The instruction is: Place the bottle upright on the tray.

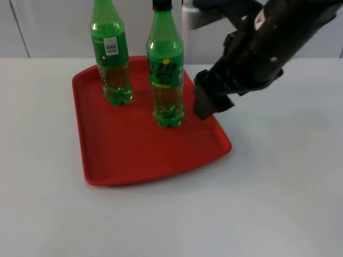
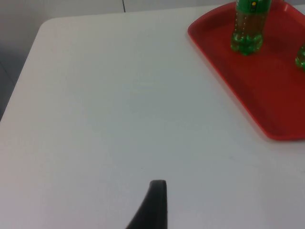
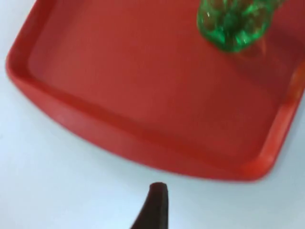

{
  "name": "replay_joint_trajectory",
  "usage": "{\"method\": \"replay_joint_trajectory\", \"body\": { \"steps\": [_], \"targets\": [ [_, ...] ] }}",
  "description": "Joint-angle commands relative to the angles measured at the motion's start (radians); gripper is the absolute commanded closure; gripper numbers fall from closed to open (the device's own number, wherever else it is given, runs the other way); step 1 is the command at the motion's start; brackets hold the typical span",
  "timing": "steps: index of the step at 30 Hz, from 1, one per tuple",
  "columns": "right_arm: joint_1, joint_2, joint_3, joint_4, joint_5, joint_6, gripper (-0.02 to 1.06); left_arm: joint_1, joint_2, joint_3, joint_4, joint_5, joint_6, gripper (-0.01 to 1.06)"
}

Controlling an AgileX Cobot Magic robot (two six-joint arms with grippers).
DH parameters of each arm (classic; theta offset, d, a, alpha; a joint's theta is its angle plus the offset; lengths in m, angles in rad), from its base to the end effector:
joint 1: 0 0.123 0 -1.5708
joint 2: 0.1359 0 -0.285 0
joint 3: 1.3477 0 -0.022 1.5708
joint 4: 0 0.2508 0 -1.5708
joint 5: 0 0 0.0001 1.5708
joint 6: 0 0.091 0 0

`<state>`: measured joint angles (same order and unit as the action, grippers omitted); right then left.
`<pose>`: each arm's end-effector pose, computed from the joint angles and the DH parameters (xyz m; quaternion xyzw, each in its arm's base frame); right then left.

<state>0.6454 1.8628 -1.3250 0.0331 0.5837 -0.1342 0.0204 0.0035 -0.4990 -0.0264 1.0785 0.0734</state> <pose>0.3186 0.2420 0.2146 -0.3563 0.8959 0.0790 0.2532 -0.0049 -0.0022 0.2756 0.0234 0.8586 0.0108 0.5120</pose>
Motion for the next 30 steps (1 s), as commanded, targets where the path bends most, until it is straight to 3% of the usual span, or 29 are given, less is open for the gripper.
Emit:
{"method": "replay_joint_trajectory", "body": {
  "steps": [1,8,13,30],
  "targets": [
    [0.007,-0.067,0.036,0.005,0.031,-0.009,0.28,-0.007,-0.003,0.005,-0.012,-0.003,0.000,0.22],
    [0.007,-0.216,0.097,0.020,0.160,-0.013,0.28,-0.007,-0.003,0.005,-0.012,-0.003,0.000,0.22],
    [0.007,-0.309,0.138,0.049,0.202,-0.013,0.28,-0.007,-0.003,0.005,-0.012,-0.003,0.000,0.22],
    [0.007,-0.633,0.401,0.059,0.170,-0.013,0.28,-0.007,-0.003,0.005,-0.012,-0.003,0.000,0.22]
  ]
}}
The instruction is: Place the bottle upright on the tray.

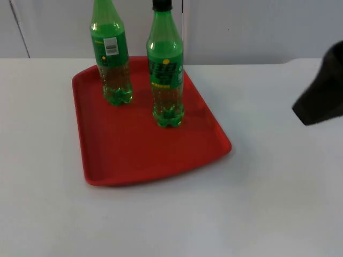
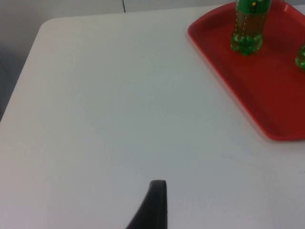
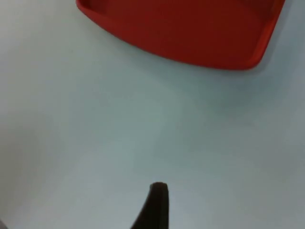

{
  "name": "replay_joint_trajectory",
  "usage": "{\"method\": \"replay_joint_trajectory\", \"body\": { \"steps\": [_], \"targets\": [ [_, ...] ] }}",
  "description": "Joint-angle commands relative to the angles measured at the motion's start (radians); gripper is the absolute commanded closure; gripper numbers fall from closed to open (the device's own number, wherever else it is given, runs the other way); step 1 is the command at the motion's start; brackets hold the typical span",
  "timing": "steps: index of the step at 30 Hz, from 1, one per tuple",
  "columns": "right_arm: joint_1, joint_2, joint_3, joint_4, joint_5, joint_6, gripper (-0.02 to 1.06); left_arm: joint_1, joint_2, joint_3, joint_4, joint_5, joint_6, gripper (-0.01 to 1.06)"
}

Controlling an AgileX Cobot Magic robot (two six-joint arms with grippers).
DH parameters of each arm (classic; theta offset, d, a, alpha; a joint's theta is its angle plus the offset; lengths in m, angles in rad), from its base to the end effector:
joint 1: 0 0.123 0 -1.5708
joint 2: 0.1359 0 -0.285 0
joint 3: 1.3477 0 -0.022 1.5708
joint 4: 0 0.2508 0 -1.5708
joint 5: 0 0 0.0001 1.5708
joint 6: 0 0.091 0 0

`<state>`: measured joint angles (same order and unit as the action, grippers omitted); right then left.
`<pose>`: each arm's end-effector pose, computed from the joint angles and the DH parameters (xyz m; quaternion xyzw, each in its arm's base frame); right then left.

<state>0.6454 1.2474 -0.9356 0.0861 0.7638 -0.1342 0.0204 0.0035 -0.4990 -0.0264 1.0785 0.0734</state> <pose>0.1935 0.1525 0.2928 -0.3440 0.8933 0.1087 0.2680 -0.0049 -0.0022 0.2756 0.0234 0.8586 0.0108 0.5120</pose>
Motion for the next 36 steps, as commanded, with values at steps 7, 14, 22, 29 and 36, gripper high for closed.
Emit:
{"method": "replay_joint_trajectory", "body": {
  "steps": [7,14,22,29,36],
  "targets": [
    [0.007,-0.163,0.180,0.006,-0.057,-0.013,0.28,-0.007,-0.003,0.005,-0.012,-0.003,0.000,0.22],
    [0.007,-0.324,0.256,0.006,-0.055,0.007,0.28,-0.007,-0.003,0.005,-0.012,-0.003,0.000,0.22],
    [0.007,-0.544,0.283,0.022,-0.020,0.020,0.28,-0.007,-0.003,0.005,-0.012,-0.003,0.000,0.22],
    [0.007,-0.725,0.283,0.022,0.087,0.022,0.28,-0.007,-0.003,0.005,-0.012,-0.003,0.000,0.22],
    [0.007,-0.859,0.283,0.014,0.183,0.013,0.28,-0.007,-0.003,0.005,-0.012,-0.003,0.000,0.22]
  ]
}}
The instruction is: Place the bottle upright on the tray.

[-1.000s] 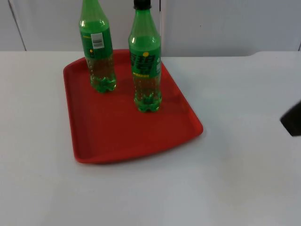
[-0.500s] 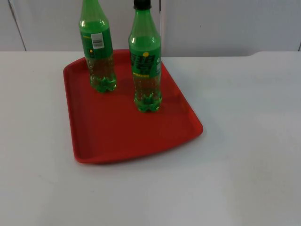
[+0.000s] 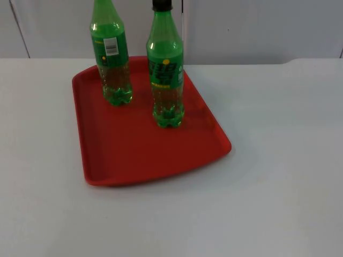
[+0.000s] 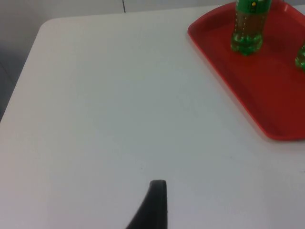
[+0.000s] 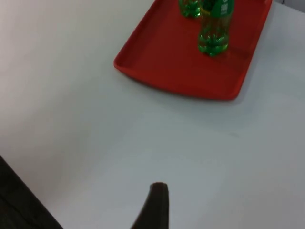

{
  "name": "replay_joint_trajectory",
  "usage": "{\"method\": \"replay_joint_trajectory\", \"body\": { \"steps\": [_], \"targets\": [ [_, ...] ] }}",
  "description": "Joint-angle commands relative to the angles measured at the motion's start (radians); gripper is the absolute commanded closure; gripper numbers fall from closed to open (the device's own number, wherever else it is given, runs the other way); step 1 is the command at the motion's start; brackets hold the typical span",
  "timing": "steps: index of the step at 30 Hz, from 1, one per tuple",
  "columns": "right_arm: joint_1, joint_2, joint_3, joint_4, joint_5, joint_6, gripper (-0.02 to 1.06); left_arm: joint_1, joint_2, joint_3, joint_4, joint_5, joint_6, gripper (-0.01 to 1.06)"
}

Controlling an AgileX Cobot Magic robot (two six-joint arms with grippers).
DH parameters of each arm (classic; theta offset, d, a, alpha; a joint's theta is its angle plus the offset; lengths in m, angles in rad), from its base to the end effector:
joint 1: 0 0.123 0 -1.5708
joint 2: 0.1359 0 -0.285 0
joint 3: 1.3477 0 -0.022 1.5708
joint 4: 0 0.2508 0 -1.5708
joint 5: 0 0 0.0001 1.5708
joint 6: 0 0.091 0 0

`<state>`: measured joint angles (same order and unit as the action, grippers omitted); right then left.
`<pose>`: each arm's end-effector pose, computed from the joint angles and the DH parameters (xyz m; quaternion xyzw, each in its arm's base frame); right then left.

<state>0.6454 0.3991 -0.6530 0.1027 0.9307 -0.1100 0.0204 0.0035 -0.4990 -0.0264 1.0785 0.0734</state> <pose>0.0428 0.0416 0.3226 -0.3178 0.8216 0.1734 0.4403 -0.0049 -0.0022 0.2756 0.0234 0.8586 0.0108 0.5120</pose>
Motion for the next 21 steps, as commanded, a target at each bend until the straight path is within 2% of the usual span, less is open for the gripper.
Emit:
{"method": "replay_joint_trajectory", "body": {
  "steps": [1,7,21],
  "targets": [
    [0.007,-0.035,0.000,-0.008,0.030,-0.011,0.28,-0.007,-0.003,0.005,-0.012,-0.003,0.000,0.22],
    [0.007,-0.139,0.000,-0.051,0.102,-0.011,0.28,-0.007,-0.003,0.005,-0.012,-0.003,0.000,0.22],
    [0.007,-0.331,0.000,-0.057,0.197,-0.011,0.28,-0.007,-0.003,0.005,-0.012,-0.003,0.000,0.22]
  ]
}}
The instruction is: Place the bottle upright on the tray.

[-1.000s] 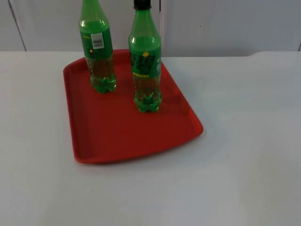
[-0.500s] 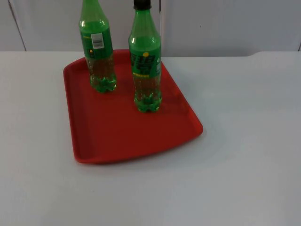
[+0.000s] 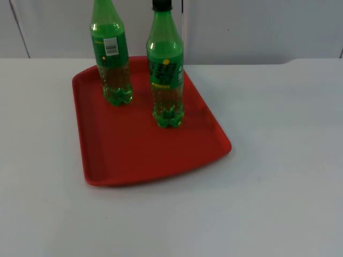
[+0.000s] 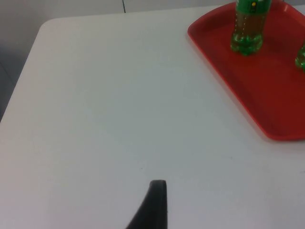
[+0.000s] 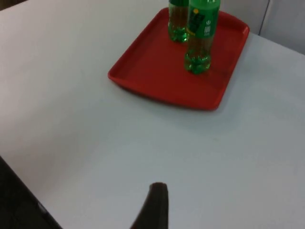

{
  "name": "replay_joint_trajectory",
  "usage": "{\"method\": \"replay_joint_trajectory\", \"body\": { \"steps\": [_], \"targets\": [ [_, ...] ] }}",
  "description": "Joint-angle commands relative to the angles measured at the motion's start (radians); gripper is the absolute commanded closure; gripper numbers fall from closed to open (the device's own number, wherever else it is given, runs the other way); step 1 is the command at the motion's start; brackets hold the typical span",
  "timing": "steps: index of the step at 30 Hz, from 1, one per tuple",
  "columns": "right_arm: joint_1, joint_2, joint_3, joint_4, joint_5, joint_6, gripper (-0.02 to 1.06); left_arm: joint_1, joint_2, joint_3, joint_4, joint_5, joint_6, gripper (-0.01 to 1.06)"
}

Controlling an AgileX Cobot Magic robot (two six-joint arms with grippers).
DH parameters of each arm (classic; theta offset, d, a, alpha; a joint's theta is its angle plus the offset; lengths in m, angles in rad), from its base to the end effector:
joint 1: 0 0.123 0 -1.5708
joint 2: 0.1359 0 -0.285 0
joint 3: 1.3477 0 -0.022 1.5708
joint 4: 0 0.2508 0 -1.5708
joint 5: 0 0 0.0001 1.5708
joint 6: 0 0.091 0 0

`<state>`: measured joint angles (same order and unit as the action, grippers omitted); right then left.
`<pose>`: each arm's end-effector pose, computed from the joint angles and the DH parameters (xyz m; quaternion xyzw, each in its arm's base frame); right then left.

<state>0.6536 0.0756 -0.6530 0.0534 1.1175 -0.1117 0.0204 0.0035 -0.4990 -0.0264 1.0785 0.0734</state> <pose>-0.0130 -0.0045 0.3150 -0.3191 0.7852 0.1675 0.5037 -0.0049 -0.0022 0.2756 0.0234 0.8586 0.0108 0.5120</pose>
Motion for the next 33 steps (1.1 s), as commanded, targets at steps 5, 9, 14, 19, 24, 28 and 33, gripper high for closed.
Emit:
{"method": "replay_joint_trajectory", "body": {
  "steps": [5,9,14,19,24,28,33],
  "targets": [
    [-0.002,-0.076,0.000,-0.036,0.014,-0.009,0.28,-0.007,-0.003,0.005,-0.012,-0.003,0.000,0.22],
    [-0.002,-0.076,0.000,-0.053,0.016,-0.009,0.28,-0.007,-0.003,0.005,-0.012,-0.003,0.000,0.22],
    [-0.002,-0.076,0.035,-0.053,-0.001,-0.001,0.28,-0.007,-0.003,0.005,-0.012,-0.003,0.000,0.22],
    [-0.002,-0.076,0.138,-0.044,-0.040,0.014,0.28,-0.007,-0.003,0.005,-0.012,-0.003,0.000,0.22],
    [-0.002,-0.076,0.137,-0.044,-0.040,0.019,0.28,-0.007,-0.003,0.005,-0.012,-0.003,0.000,0.22],
    [-0.002,-0.076,0.137,-0.044,-0.040,0.019,0.28,-0.007,-0.003,0.005,-0.012,-0.003,0.000,0.22],
    [-0.002,-0.076,0.136,-0.042,-0.040,0.019,0.28,-0.007,-0.003,0.005,-0.012,-0.003,0.000,0.22]
  ]
}}
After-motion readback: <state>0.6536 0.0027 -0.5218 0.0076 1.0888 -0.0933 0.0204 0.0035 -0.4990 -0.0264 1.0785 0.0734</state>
